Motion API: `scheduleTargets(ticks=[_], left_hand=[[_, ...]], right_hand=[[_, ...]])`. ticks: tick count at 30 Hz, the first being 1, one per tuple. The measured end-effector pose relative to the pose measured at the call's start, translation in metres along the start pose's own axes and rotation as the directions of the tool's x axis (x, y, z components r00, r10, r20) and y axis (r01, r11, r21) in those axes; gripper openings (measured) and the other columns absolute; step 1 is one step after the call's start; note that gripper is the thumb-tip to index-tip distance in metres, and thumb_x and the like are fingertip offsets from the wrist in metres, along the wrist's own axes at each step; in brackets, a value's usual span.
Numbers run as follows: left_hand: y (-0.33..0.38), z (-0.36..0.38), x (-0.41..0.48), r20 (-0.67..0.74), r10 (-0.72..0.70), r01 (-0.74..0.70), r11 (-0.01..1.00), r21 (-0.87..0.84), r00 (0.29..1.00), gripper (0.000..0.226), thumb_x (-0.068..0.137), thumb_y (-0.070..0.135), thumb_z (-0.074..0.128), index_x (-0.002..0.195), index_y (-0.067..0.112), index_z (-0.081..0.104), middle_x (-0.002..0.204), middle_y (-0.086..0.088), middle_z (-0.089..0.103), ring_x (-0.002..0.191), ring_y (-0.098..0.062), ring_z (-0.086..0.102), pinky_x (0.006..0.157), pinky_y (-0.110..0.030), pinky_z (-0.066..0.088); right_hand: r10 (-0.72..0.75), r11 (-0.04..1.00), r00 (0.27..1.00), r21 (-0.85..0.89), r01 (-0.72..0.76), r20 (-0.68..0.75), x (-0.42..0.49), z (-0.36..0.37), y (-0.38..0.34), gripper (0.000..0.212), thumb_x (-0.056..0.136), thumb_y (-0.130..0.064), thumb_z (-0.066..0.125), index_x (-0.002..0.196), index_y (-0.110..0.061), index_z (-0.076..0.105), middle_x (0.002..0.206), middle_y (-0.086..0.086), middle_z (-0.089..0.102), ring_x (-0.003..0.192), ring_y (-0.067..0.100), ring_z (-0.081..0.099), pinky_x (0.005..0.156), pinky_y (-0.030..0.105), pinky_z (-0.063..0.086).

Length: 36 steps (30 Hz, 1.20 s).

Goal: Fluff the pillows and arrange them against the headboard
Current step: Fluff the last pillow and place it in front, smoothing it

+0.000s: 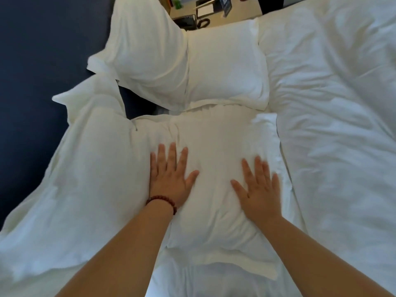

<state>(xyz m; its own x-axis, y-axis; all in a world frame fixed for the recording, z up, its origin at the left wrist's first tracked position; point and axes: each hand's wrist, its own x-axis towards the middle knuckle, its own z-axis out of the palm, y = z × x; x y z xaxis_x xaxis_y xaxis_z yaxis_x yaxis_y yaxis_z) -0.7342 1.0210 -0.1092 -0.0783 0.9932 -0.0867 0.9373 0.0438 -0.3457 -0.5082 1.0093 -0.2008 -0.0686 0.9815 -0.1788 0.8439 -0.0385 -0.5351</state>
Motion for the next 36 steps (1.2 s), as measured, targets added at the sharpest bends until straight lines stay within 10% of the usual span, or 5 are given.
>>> scheduleTargets(ticks=[8,14,22,27,36], left_hand=[[-0.004,0.062,0.028,0.008,0.022,-0.022,0.997,-0.072,1.000,0.069,0.093,0.061,0.005,0.152,0.025,-0.002,0.163,-0.011,0.000,0.148,-0.032,-0.011,0.112,-0.038,-0.028],[-0.005,0.072,0.032,-0.022,0.039,-0.042,0.988,-0.149,0.999,0.073,0.092,0.058,0.002,0.154,0.019,0.006,0.162,-0.012,0.003,0.149,-0.032,-0.008,0.111,-0.032,-0.029],[0.040,0.005,0.022,0.073,-0.131,0.149,0.826,-0.544,0.989,0.067,0.093,0.061,0.008,0.154,0.034,0.007,0.162,-0.010,0.008,0.148,-0.031,-0.003,0.116,-0.052,-0.009],[0.085,0.028,0.019,0.091,-0.137,0.163,0.894,-0.417,0.986,0.072,0.084,0.077,-0.002,0.146,0.046,-0.022,0.159,-0.014,-0.023,0.142,-0.033,-0.030,0.110,-0.058,-0.022],[0.097,0.009,0.035,0.278,-0.152,0.245,0.908,-0.339,0.949,0.072,0.086,0.076,0.005,0.151,0.046,-0.008,0.156,-0.017,-0.028,0.141,-0.042,-0.029,0.109,-0.064,-0.017]], right_hand=[[0.579,0.750,0.812,0.342,-0.566,0.075,0.015,-0.017,0.037,0.110,0.071,-0.090,0.027,0.153,-0.016,0.025,0.155,0.016,0.034,0.141,0.034,0.032,0.118,0.047,0.022],[0.567,0.270,0.747,0.779,-0.566,0.346,0.021,-0.040,0.034,0.050,0.085,-0.066,0.057,0.100,-0.020,0.067,0.093,-0.004,0.067,0.083,0.017,0.063,0.083,0.035,0.049],[0.601,0.681,0.733,0.684,-0.262,-0.317,0.002,-0.086,0.031,0.039,0.095,-0.043,0.054,0.082,-0.007,0.057,0.079,0.005,0.062,0.077,0.028,0.057,0.066,0.030,0.037],[0.610,0.748,0.785,0.410,-0.522,-0.113,0.008,-0.078,0.072,0.050,0.100,-0.052,0.037,0.109,-0.009,0.061,0.115,0.021,0.064,0.106,0.041,0.058,0.083,0.039,0.042],[0.578,0.752,0.808,0.457,-0.474,-0.113,-0.062,-0.061,0.078,0.040,0.095,-0.053,0.048,0.080,-0.016,0.049,0.069,-0.005,0.054,0.070,0.024,0.056,0.060,0.033,0.039]])
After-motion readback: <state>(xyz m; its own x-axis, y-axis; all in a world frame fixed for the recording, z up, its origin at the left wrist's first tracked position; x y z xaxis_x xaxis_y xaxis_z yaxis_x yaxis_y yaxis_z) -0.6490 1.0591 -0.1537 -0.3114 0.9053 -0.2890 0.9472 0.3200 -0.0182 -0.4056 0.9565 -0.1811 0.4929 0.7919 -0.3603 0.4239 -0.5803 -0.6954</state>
